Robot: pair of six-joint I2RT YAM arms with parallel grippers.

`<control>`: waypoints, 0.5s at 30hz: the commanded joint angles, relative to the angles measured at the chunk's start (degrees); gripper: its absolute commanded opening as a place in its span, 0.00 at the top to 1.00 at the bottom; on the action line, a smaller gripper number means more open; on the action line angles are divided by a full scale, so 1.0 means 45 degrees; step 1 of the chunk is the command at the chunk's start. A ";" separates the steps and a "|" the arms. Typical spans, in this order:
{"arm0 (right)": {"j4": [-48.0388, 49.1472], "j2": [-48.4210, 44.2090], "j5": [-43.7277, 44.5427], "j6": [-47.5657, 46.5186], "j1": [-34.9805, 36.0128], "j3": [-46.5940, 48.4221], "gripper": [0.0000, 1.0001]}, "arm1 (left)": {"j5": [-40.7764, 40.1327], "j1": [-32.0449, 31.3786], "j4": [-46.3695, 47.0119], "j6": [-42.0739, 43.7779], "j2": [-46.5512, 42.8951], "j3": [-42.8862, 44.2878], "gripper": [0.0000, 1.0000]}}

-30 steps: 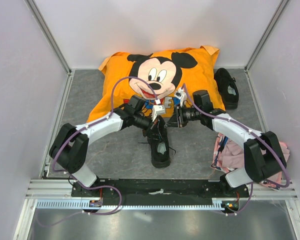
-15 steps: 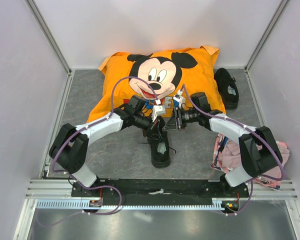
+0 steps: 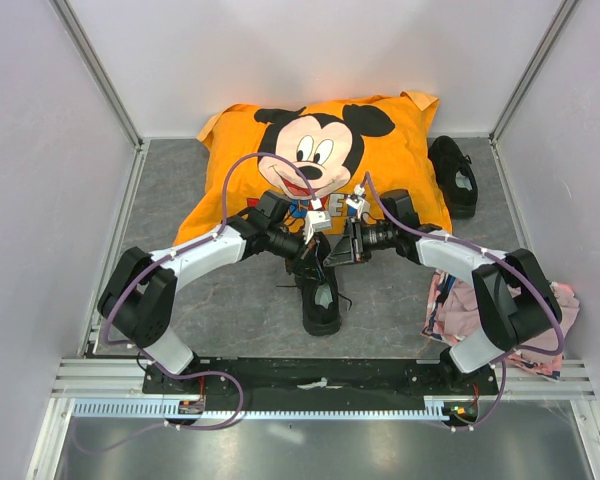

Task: Tie the shoes

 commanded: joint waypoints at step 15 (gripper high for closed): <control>0.0722 -0.0419 0.0016 0.0044 0.0201 -0.0058 1.00 | -0.0769 0.0067 -0.0042 0.1364 -0.0732 -0.0254 0.82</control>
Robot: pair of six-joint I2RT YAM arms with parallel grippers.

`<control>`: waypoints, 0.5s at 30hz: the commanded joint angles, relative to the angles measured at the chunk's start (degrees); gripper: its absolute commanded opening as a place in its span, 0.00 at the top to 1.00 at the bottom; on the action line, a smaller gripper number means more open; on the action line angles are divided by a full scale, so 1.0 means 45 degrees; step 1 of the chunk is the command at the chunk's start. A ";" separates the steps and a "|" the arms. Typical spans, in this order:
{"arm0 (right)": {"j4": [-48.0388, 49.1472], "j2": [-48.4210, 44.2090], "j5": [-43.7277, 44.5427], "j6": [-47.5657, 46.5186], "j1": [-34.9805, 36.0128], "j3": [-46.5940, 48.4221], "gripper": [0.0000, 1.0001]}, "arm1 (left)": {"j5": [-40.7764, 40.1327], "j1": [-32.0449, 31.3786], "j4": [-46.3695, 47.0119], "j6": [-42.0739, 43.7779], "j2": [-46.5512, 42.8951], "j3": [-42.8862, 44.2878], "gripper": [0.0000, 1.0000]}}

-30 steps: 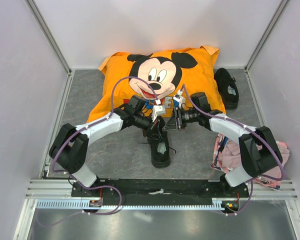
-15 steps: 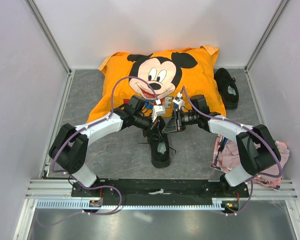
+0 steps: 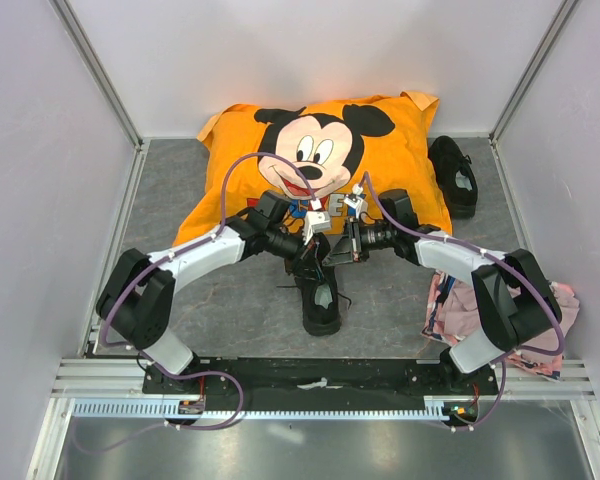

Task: Tie the shoes

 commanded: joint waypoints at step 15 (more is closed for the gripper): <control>-0.0214 -0.0736 0.0767 -0.1575 0.0016 0.0269 1.00 | -0.2379 0.0247 -0.0620 0.6163 -0.4923 -0.2026 0.41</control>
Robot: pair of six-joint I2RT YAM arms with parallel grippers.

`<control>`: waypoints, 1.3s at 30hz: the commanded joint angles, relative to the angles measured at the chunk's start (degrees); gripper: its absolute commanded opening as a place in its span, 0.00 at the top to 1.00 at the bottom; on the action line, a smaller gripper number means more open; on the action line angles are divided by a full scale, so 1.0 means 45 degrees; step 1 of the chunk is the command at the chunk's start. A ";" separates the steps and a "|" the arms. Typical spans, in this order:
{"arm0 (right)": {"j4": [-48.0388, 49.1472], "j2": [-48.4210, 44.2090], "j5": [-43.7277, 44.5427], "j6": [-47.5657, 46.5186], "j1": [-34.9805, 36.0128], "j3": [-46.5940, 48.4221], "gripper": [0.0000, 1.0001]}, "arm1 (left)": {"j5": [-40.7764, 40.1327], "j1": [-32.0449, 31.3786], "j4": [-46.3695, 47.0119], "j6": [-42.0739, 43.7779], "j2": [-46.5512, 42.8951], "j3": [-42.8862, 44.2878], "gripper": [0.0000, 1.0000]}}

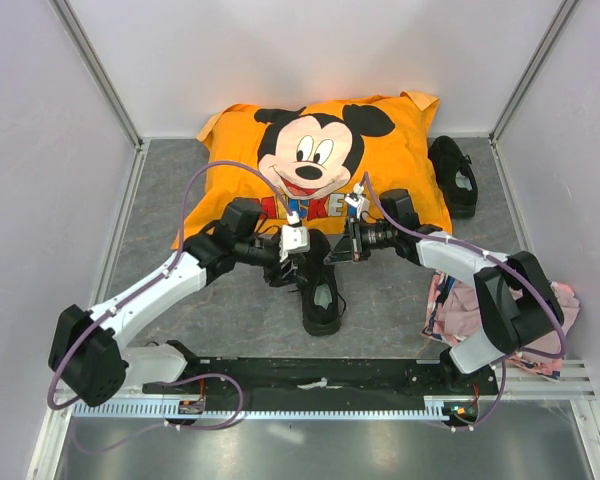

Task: Tie the shoes

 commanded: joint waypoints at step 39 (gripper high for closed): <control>-0.1914 -0.1162 0.0102 -0.2552 -0.0467 0.0386 1.00 | -0.0410 -0.0416 -0.1022 1.2784 0.3333 0.2065 0.39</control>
